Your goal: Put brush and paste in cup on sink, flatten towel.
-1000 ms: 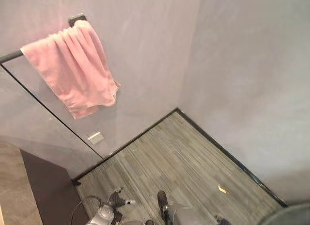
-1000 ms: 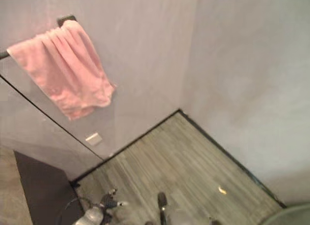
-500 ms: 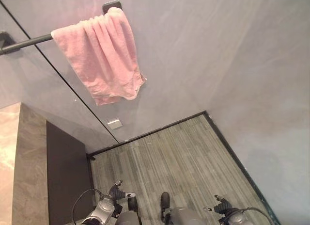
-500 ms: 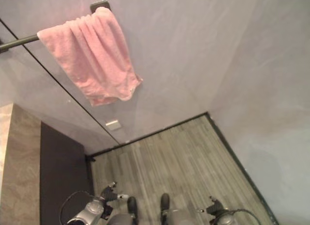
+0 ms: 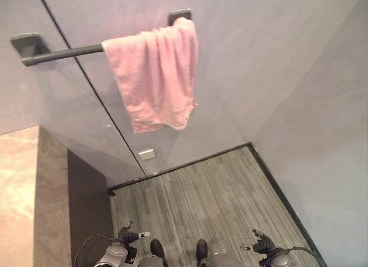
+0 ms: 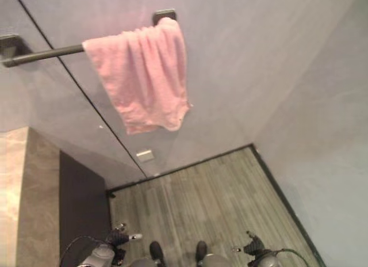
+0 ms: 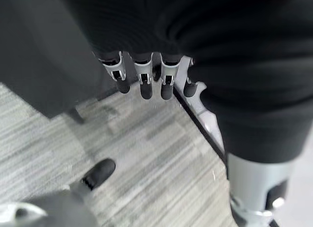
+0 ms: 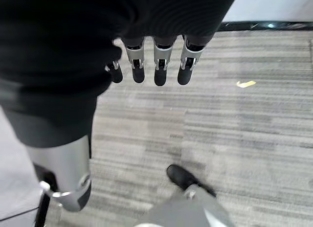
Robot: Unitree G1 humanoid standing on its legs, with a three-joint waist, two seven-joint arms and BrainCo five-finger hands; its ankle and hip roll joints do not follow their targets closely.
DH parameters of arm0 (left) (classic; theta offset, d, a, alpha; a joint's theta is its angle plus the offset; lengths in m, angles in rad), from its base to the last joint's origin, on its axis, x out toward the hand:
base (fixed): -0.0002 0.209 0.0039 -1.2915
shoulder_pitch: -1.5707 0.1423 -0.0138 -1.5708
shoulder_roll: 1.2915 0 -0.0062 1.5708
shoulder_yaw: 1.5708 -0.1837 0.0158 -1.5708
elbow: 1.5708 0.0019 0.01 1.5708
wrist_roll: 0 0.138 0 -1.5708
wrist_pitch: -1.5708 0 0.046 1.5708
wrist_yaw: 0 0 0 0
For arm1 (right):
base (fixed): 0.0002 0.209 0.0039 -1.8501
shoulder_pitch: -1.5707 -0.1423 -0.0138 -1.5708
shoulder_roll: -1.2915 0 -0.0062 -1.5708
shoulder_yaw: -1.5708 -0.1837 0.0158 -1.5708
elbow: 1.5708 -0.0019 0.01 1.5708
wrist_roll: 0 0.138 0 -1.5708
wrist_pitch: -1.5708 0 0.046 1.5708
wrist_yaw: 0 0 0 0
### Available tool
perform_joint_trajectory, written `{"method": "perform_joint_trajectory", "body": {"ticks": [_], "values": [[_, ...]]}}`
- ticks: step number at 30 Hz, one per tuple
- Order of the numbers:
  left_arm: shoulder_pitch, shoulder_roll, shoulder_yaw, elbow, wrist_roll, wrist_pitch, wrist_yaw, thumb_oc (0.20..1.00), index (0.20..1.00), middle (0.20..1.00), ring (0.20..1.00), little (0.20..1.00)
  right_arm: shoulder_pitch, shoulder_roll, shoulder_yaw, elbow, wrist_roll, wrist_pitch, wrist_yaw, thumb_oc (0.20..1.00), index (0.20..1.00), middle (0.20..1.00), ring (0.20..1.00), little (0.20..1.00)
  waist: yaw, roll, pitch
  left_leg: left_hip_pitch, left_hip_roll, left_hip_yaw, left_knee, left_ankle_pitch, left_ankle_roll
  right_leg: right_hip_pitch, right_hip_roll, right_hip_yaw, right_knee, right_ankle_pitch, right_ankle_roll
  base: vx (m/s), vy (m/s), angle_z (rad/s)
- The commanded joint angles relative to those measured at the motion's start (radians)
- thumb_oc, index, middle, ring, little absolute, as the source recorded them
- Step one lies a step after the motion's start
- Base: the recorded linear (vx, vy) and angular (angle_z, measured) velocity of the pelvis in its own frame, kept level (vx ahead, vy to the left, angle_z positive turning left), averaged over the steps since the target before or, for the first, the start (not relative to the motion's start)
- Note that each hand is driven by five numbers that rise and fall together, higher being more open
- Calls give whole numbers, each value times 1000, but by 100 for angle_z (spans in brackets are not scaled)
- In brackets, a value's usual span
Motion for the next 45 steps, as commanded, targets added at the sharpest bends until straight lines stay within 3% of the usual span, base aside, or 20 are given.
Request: {"method": "perform_joint_trajectory", "body": {"ticks": [1, 7, 9, 10, 11, 12, 13, 15, 16, 19, 22, 25, 29, 30, 34, 39, 40, 45], "values": [[18, 26, -23, -44, 3, -28, 7, 1000, 1000, 1000, 1000, 1000, -2, 15, -6, 8, 10, -13, -2, 1000, 1000, 1000, 1000, 1000, 20, -25, -58, -87, -24, -23, 37, 45, -17, 27, -61, 47, 32, 73, 96, 65, 152, 3], [41, 45, -66, -122, 48, -36, -2, 1000, 1000, 1000, 1000, 1000, -16, 29, -22, -22, 73, -22, 11, 1000, 1000, 1000, 1000, 1000, 37, -22, -73, -69, -77, -49, 20, 19, 8, 25, -104, 46, 64, 128, 128, 64, 157, 5], [50, 57, -74, -157, 60, -39, -6, 1000, 1000, 1000, 1000, 1000, -28, 31, -38, -54, 136, -32, 24, 1000, 1000, 1000, 1000, 1000, 39, -8, -61, -50, -106, -82, 9, 13, 26, -13, -124, 65, 175, 189, 131, 89, 276, 24], [47, 62, -75, -157, 61, -38, -6, 1000, 1000, 1000, 1000, 1000, -31, 28, -36, -78, 159, -36, 26, 1000, 1000, 1000, 1000, 1000, 29, 3, -53, -42, -113, -107, 2, 13, 33, -43, -91, 104, 242, 193, 123, 134, 279, 51], [38, 66, -68, -138, 62, -39, -3, 1000, 1000, 1000, 1000, 1000, -28, 23, -36, -121, 182, -47, 27, 1000, 1000, 1000, 1000, 1000, 3, 15, -45, -20, -115, -135, -21, 13, 31, -108, -17, 160, 227, 136, 100, 145, 191, 70], [36, 65, -67, -134, 62, -40, 0, 1000, 1000, 1000, 1000, 1000, -26, 21, -31, -130, 186, -49, 24, 1000, 1000, 1000, 1000, 1000, -2, 15, -38, -11, -115, -141, -23, 11, 29, -121, -7, 159, 222, 117, 97, 263, 100, 77], [11, 64, -66, -89, 66, -41, 7, 1000, 1000, 1000, 1000, 1000, -20, 11, -18, -148, 184, -53, 26, 1000, 1000, 1000, 1000, 1000, -26, 7, -12, 12, -121, -171, -19, 2, 22, -213, 28, 173, 142, 136, 87, 329, -2, 61], [-12, 53, -63, -59, 67, -43, 10, 1000, 1000, 1000, 1000, 1000, -8, 2, -9, -134, 169, -54, 29, 1000, 1000, 1000, 1000, 1000, -64, -2, -1, 51, -138, -216, 0, -40, 19, -241, 57, 206, 88, 164, 92, 376, -45, 94], [-16, 47, -63, -59, 65, -41, 11, 1000, 1000, 1000, 1000, 1000, 10, -1, -8, -139, 148, -49, 32, 1000, 1000, 1000, 1000, 1000, -63, -16, -4, 67, -144, -233, 19, -61, 14, -217, 41, 168, 60, 176, 92, 329, -149, 123], [-45, 33, -78, -50, 58, -41, 16, 1000, 1000, 1000, 1000, 1000, -17, -37, 21, -121, 104, -47, 23, 1000, 1000, 1000, 1000, 1000, -57, -20, -27, 39, -124, -254, 110, -67, -27, -157, 61, 167, 22, 164, 53, 267, -203, 67], [-57, 31, -81, -47, 59, -39, 21, 1000, 1000, 1000, 1000, 1000, -24, -52, 24, -136, 102, -49, 18, 1000, 1000, 1000, 1000, 1000, -53, -28, -15, -18, -111, -249, 276, -23, -76, -124, 66, 163, 15, 154, 31, 110, -101, 13], [-69, 33, -89, -51, 56, -40, 28, 1000, 1000, 1000, 1000, 1000, -27, -61, 30, -148, 99, -49, 18, 1000, 1000, 1000, 1000, 1000, -46, -36, -2, -75, -93, -243, 348, 10, -95, -93, 50, 154, -1, 144, 23, 77, -27, -3], [-70, 38, -90, -51, 61, -41, 31, 1000, 1000, 1000, 1000, 1000, -29, -61, 41, -141, 84, -47, 16, 1000, 1000, 1000, 1000, 1000, -34, -43, -6, -113, -52, -201, 257, -27, -66, -72, 22, 154, -18, 132, 38, 97, 65, 3], [-63, 38, -88, -44, 61, -43, 38, 1000, 1000, 1000, 1000, 1000, -37, -59, 55, -133, 62, -44, 14, 1000, 1000, 1000, 1000, 1000, -20, -39, -10, -137, -41, -227, 211, -14, -62, -70, 19, 174, -15, 126, 45, 178, 140, -36], [-47, 43, -80, -42, 65, -44, 37, 1000, 1000, 1000, 1000, 1000, -45, -55, 58, -144, 55, -44, 21, 1000, 1000, 1000, 1000, 1000, -17, -28, -18, -100, -47, -232, 143, 1, -60, -69, 24, 205, -11, 125, 51, 106, 121, -64], [0, 61, -77, -84, 85, -52, 34, 1000, 1000, 1000, 1000, 1000, -40, -45, 53, -230, 42, -53, 22, 1000, 1000, 1000, 1000, 1000, -6, -24, -27, -28, -79, -197, 23, 21, -21, -112, 25, 260, 30, 154, 99, -15, 163, -69], [1, 72, -72, -99, 82, -56, 48, 1000, 1000, 1000, 1000, 1000, -56, -32, 68, -273, 50, -59, 23, 1000, 1000, 1000, 1000, 1000, 9, -23, -30, -43, -70, -205, 16, 33, -24, -118, -25, 207, 24, 160, 110, -108, -45, -35], [41, 66, -58, -115, 65, -61, 36, 1000, 1000, 1000, 1000, 1000, -48, -48, 54, -260, 53, -64, 25, 1000, 1000, 1000, 1000, 1000, 32, -34, -59, -9, -55, -201, 1, 31, -39, -69, -40, 157, -54, 175, 99, 23, -82, 5]]}}
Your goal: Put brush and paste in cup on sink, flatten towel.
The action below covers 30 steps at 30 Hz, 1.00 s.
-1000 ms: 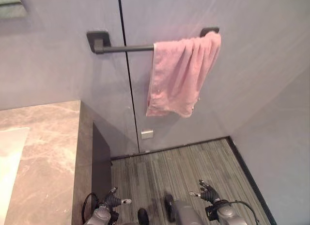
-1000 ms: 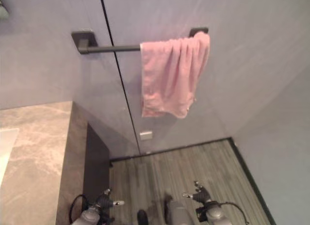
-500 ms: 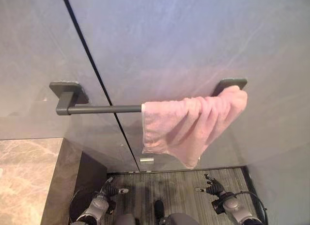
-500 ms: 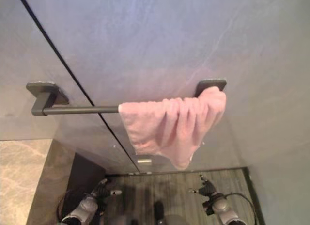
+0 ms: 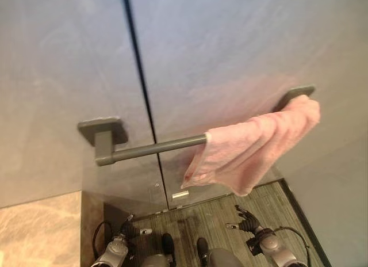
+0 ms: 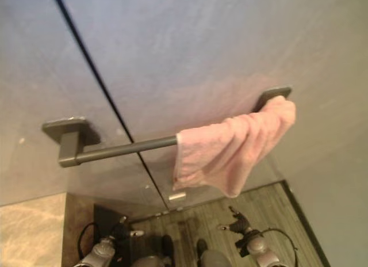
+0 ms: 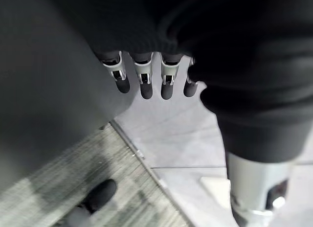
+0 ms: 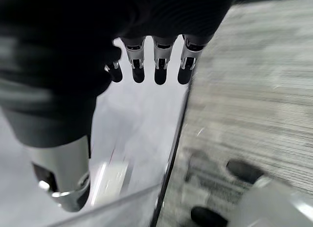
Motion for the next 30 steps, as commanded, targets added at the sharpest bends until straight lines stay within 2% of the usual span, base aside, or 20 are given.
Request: {"method": "perform_joint_trajectory", "body": {"ticks": [1, 5, 11, 12, 14, 15, 18, 21, 23, 25, 30], "values": [[22, 45, 4, 2, 17, -28, 13, 1000, 1000, 1000, 1000, 1000, -11, -46, -20, -6, 10, -36, -8, 1000, 1000, 1000, 1000, 1000, 10, -19, -53, 27, 47, -25, 71, -19, -81, 3, -15, -37, -69, 192, 33, 20, -50, 16], [43, 52, -5, -28, 38, -28, 9, 1000, 1000, 1000, 1000, 1000, 2, -63, -53, -8, 41, -39, -9, 1000, 1000, 1000, 1000, 1000, 12, -22, -57, 47, 52, -31, 62, -16, -88, 29, -9, -51, -87, 191, 30, 46, -45, 18], [100, 96, -12, -173, 69, -39, -13, 1000, 1000, 1000, 1000, 1000, 63, -94, -135, -54, 110, -46, 2, 1000, 1000, 1000, 1000, 1000, 10, -21, -71, 74, 50, -44, 28, -10, -91, 62, -9, -73, -109, 191, 32, 28, -11, 13], [136, 124, -3, -259, 68, -45, -27, 1000, 1000, 1000, 1000, 1000, 80, -100, -177, -73, 158, -52, 8, 1000, 1000, 1000, 1000, 1000, 11, -19, -75, 75, 49, -46, 24, -9, -91, 65, -11, -74, -115, 195, 34, 0, 0, 0], [154, 139, 1, -290, 69, -49, -35, 1000, 1000, 1000, 1000, 1000, 89, -105, -198, -95, 176, -52, 6, 1000, 1000, 1000, 1000, 1000, 11, -19, -76, 75, 49, -46, 23, -9, -91, 64, -12, -73, -115, 197, 36, 0, 0, 0], [190, 169, 17, -369, 65, -61, -48, 1000, 1000, 1000, 1000, 1000, 97, -109, -246, -111, 227, -68, 9, 1000, 1000, 1000, 1000, 1000, 12, -15, -74, 75, 50, -47, 22, -9, -90, 62, -15, -71, -115, 199, 38, 0, 0, 0], [225, 203, 31, -440, 57, -69, -70, 1000, 1000, 1000, 1000, 1000, 97, -116, -264, -118, 275, -75, 32, 1000, 1000, 1000, 1000, 1000, 17, -13, -76, 75, 50, -45, 18, -10, -90, 61, -17, -68, -116, 201, 41, 0, 1, -2], [280, 304, 61, -586, 11, -114, -127, 1000, 1000, 1000, 1000, 1000, 74, -165, -297, -141, 443, -90, 113, 1000, 1000, 1000, 1000, 1000, 31, -9, -77, 78, 49, -51, 9, -8, -93, 62, -23, -72, -119, 203, 44, 0, 0, 0], [286, 327, 64, -608, -10, -124, -141, 1000, 1000, 1000, 1000, 1000, 61, -175, -300, -146, 486, -87, 136, 1000, 1000, 1000, 1000, 1000, 34, -7, -79, 79, 48, -52, 6, -9, -94, 63, -26, -73, -123, 204, 45, 0, 0, 0], [290, 415, 88, -694, -105, -154, -194, 1000, 1000, 1000, 1000, 1000, 17, -238, -284, -156, 580, -76, 197, 1000, 1000, 1000, 1000, 1000, 48, -3, -82, 82, 47, -54, 6, -13, -98, 71, -34, -82, -135, 207, 48, 0, 0, 0], [254, 426, 108, -741, -200, -160, -211, 1000, 1000, 1000, 1000, 1000, -76, -269, -259, -165, 662, -65, 221, 1000, 1000, 1000, 1000, 1000, 63, 0, -90, 92, 45, -58, 6, -18, -102, 88, -38, -91, -148, 205, 47, 21, -3, 1]]}}
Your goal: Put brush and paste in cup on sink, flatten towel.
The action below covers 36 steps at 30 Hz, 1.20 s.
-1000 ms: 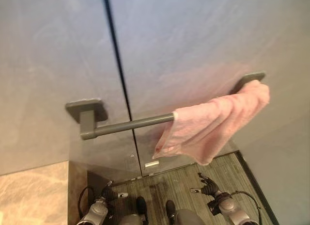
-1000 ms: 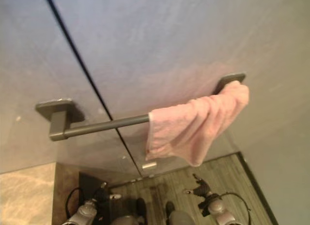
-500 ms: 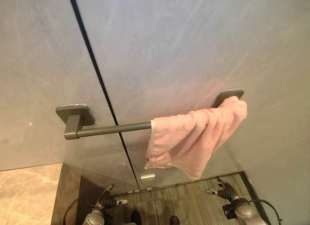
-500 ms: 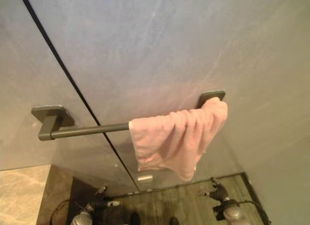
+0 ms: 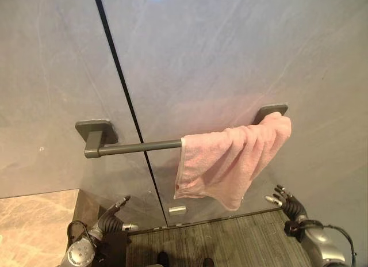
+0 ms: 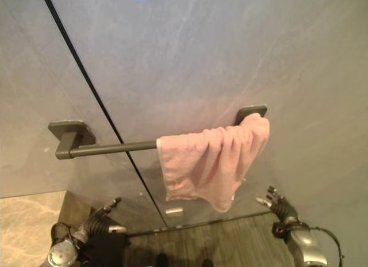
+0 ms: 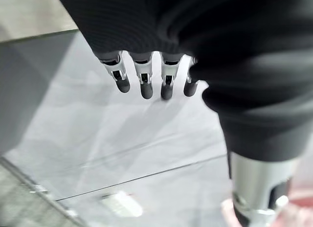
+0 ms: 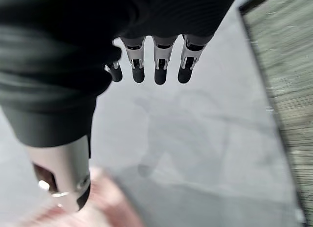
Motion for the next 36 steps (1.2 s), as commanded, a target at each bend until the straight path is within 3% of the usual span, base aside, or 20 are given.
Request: {"method": "perform_joint_trajectory", "body": {"ticks": [1, 15, 23, 36], "values": [[-75, 33, 60, -6, -86, -50, -7, 1000, 1000, 1000, 1000, 1000, -100, -21, 27, -40, 97, -27, 35, 1000, 1000, 1000, 1000, 1000, 41, -25, -4, 51, -9, -4, 11, -25, -44, -43, -60, -18, 18, 94, 71, 35, -8, 4], [-224, -40, 3, -101, -168, -49, -23, 1000, 1000, 1000, 1000, 1000, -271, 3, 142, -214, 202, -12, 76, 1000, 1000, 1000, 1000, 1000, 58, -23, 0, 65, -2, -16, 11, -27, -51, -13, -57, -44, 15, 73, 60, 19, -9, 2], [-231, -49, -46, -216, -166, -51, -55, 1000, 1000, 1000, 1000, 1000, -219, -17, 194, -459, 164, -25, 118, 1000, 1000, 1000, 1000, 1000, 37, -38, -6, 75, 8, -21, 11, -31, -53, -2, -50, -53, 22, 64, 55, 15, -9, 2], [-295, -100, -130, -211, -88, -49, -25, 1000, 1000, 1000, 1000, 1000, -217, 19, 230, -516, 49, -44, 70, 1000, 1000, 1000, 1000, 1000, 17, -51, -14, 80, 19, -13, 11, -38, -55, -1, -44, -45, 17, 64, 56, 8, -3, 1]]}}
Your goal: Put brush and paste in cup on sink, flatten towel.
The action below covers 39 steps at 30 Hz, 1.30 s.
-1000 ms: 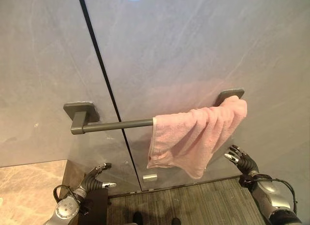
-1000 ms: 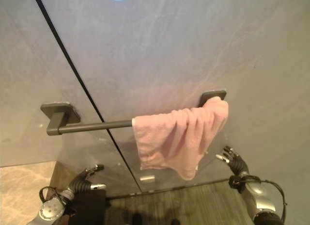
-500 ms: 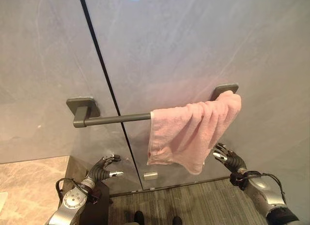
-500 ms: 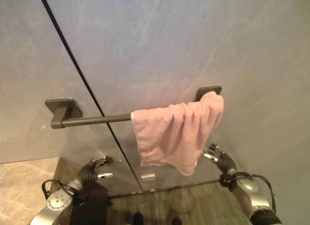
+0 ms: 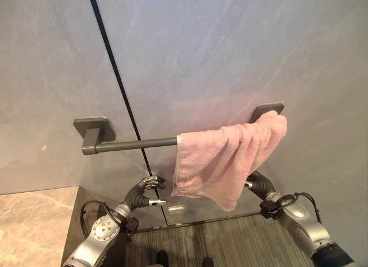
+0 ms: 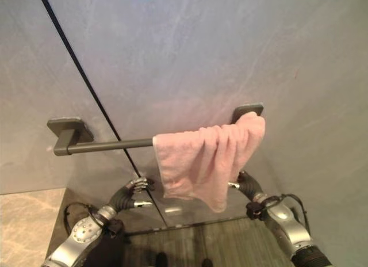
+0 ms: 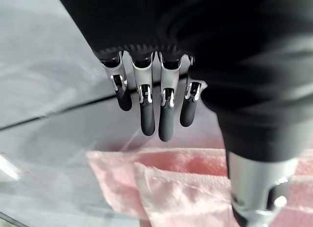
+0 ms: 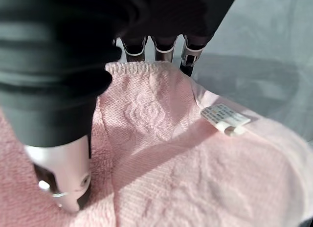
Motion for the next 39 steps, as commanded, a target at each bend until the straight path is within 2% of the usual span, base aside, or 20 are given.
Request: {"method": "perform_joint_trajectory", "body": {"ticks": [1, 10, 11, 12, 14, 16, 17, 18, 25, 28, 33, 39], "values": [[-147, -5, -13, 4, 35, -79, 31, 1000, 1000, 1000, 1000, 1000, -195, 74, 5, -83, -11, -126, -2, 1000, 1000, 1000, 1000, 1000, 27, -48, -18, 91, 3, 15, 10, -55, -41, 0, -59, -15, 17, 58, 77, 0, 0, 0], [-217, -43, -70, 35, 82, -78, 65, 1000, 1000, 1000, 1000, 1000, -233, 130, 35, -52, -31, -124, -40, 1000, 1000, 1000, 1000, 1000, 18, -48, -23, 91, 4, 26, 10, -59, -39, -5, -58, -2, 9, 63, 78, 0, 0, -1], [-224, -49, -76, 38, 92, -78, 70, 1000, 1000, 1000, 1000, 1000, -236, 143, 39, -47, -27, -123, -43, 567, 567, 567, 567, 567, 17, -47, -25, 91, 5, 27, 10, -61, -39, -5, -58, 0, 8, 64, 79, 6, -2, -5], [-225, -53, -77, 42, 96, -77, 75, 1000, 1000, 1000, 1000, 1000, -238, 148, 43, -43, -29, -123, -45, 476, 476, 476, 476, 476, 17, -48, -26, 91, 6, 29, 10, -61, -39, -6, -58, 2, 7, 64, 79, 6, -2, -6], [-228, -58, -78, 46, 102, -75, 78, 1000, 1000, 1000, 1000, 1000, -239, 152, 42, -42, -31, -123, -49, 423, 423, 423, 423, 423, 16, -48, -26, 91, 5, 30, 10, -61, -39, -6, -58, 3, 6, 65, 79, -6, 0, -8], [-227, -70, -82, 55, 115, -70, 87, 1000, 1000, 1000, 1000, 1000, -236, 168, 40, -35, -39, -122, -62, 244, 244, 244, 244, 244, 15, -47, -28, 90, 4, 33, 10, -61, -38, -7, -58, 6, 5, 67, 79, -11, 1, -11], [-228, -70, -82, 56, 116, -70, 87, 567, 567, 567, 567, 567, -236, 168, 40, -35, -39, -122, -62, 200, 200, 200, 200, 200, 15, -47, -28, 90, 4, 33, 10, -61, -38, -7, -58, 6, 5, 67, 79, -7, -3, -8], [-234, -78, -89, 66, 119, -67, 91, 200, 200, 200, 200, 200, -232, 179, 37, -32, -35, -121, -68, 200, 200, 200, 200, 200, 13, -46, -28, 90, 3, 34, 10, -62, -37, -8, -59, 6, 5, 69, 80, -8, -2, -4], [-222, -85, -73, 65, 125, -71, 105, 200, 200, 200, 200, 200, -206, 205, 12, -76, -16, -136, -79, 200, 200, 200, 200, 200, 12, -47, -33, 92, 1, 35, 10, -63, -35, -7, -61, 9, 5, 71, 82, -8, 1, 0], [-197, -68, -33, -11, 106, -81, 106, 200, 200, 200, 200, 200, -168, 192, -20, -173, -3, -150, -65, 200, 200, 200, 200, 200, 13, -51, -38, 86, -1, 36, 10, -54, -33, -14, -63, 10, 6, 81, 83, -15, 0, 0], [-139, -13, 49, -240, 74, -126, 99, 200, 200, 200, 200, 200, -64, 150, -101, -418, 36, -193, -17, 200, 200, 200, 200, 200, 7, -57, -40, 93, -4, 41, 10, -59, -30, -14, -63, 15, 13, 79, 87, -10, 0, 0], [-78, 16, 128, -388, 19, -152, 103, 200, 200, 200, 200, 200, -18, 167, -122, -536, 114, -213, 4, 200, 200, 200, 200, 200, 9, -66, -39, 92, -5, 42, 10, -63, -28, -19, -66, 16, 14, 84, 91, 0, 0, 0]]}}
